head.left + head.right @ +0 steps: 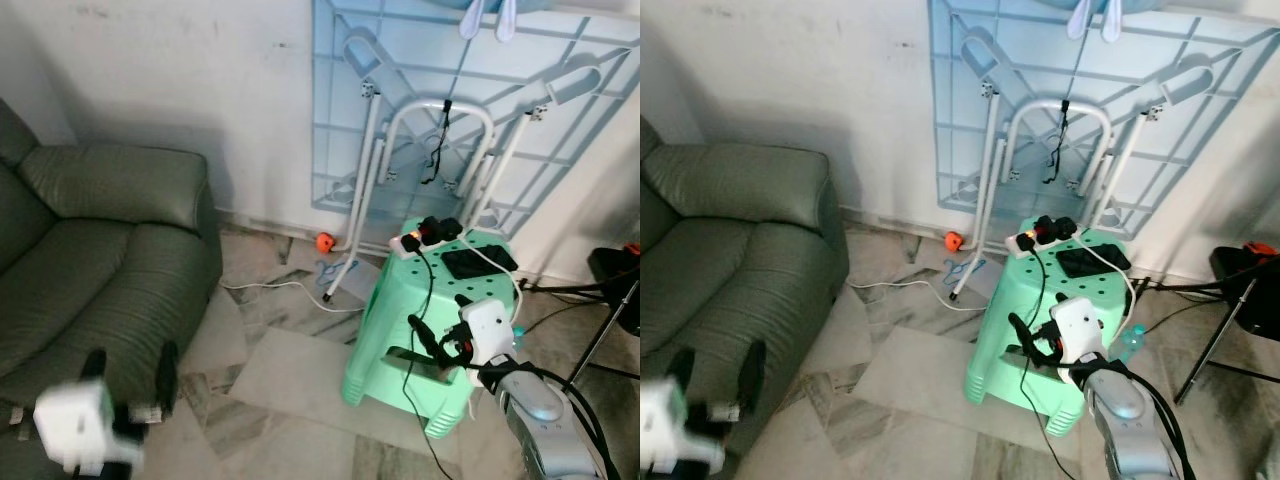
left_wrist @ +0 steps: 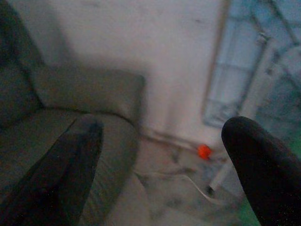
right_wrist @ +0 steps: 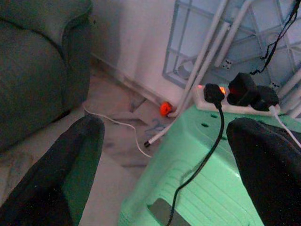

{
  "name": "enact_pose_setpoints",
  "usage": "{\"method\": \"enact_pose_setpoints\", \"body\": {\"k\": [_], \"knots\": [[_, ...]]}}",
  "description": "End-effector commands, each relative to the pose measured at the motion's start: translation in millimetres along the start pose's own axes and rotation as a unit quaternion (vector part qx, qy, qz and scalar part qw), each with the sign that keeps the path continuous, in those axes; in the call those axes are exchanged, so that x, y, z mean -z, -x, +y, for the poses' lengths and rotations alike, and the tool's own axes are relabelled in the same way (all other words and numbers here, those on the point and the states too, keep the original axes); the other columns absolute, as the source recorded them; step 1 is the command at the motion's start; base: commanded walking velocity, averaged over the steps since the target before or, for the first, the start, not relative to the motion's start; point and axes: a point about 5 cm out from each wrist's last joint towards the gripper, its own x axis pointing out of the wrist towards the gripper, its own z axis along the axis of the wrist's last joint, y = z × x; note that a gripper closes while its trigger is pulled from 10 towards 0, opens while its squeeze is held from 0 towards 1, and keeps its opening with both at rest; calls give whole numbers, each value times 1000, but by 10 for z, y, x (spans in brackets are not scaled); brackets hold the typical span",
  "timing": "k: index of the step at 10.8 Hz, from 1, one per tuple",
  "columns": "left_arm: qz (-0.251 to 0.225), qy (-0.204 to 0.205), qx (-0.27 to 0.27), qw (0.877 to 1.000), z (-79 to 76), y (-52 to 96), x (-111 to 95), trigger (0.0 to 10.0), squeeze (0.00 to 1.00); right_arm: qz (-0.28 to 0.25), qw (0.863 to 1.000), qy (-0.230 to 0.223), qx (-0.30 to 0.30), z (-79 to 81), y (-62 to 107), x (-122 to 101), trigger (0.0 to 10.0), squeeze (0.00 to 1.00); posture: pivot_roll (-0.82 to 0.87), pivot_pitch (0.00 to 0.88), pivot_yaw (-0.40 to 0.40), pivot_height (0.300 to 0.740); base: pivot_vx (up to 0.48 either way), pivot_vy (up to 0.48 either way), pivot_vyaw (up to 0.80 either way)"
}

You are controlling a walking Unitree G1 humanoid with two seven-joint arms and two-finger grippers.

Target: Move the pillow to the sofa

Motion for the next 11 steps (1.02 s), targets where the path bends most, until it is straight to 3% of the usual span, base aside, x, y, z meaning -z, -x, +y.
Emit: {"method": "enact_pose_setpoints", "body": {"k": [1,2,3,5,6,8,9,10,11], "knots": [[5,-10,-18,1000,41,-48,9,10000,0,-12,1000,3,9,-39,-27,-70,10000,0,-30,0,-19,740,0,0,0],[-2,-9,-22,1000,46,-125,-9,10000,0,-17,1000,1,20,-66,-104,-114,10000,0,-31,0,-18,740,0,0,0],[-2,16,18,1000,-74,-358,-46,10000,0,-36,998,-21,54,-91,-366,-307,10000,0,-43,0,-14,740,0,0,0],[-9,37,88,995,-407,-663,-124,10000,0,-58,998,-9,40,21,-520,-479,10000,0,-46,0,-11,740,0,0,0],[-16,33,138,990,-662,-855,-191,10000,0,-57,997,-16,41,61,-582,-510,10000,0,-60,0,-4,740,0,0,0],[-5,23,176,984,-937,-1113,-217,10000,0,-60,997,-20,39,146,-637,-524,10000,0,-98,0,18,740,0,0,0],[-2,18,173,985,-964,-1181,-222,10000,0,-64,997,-21,35,217,-677,-536,10000,0,-99,0,23,740,0,0,0],[11,40,143,989,-841,-1108,-186,10000,0,-69,997,-21,30,259,-697,-558,10000,0,-94,0,25,740,0,0,0],[30,54,107,992,-660,-927,-103,10000,0,-70,997,-16,26,273,-703,-556,10000,0,-70,0,22,740,0,0,0]]}}
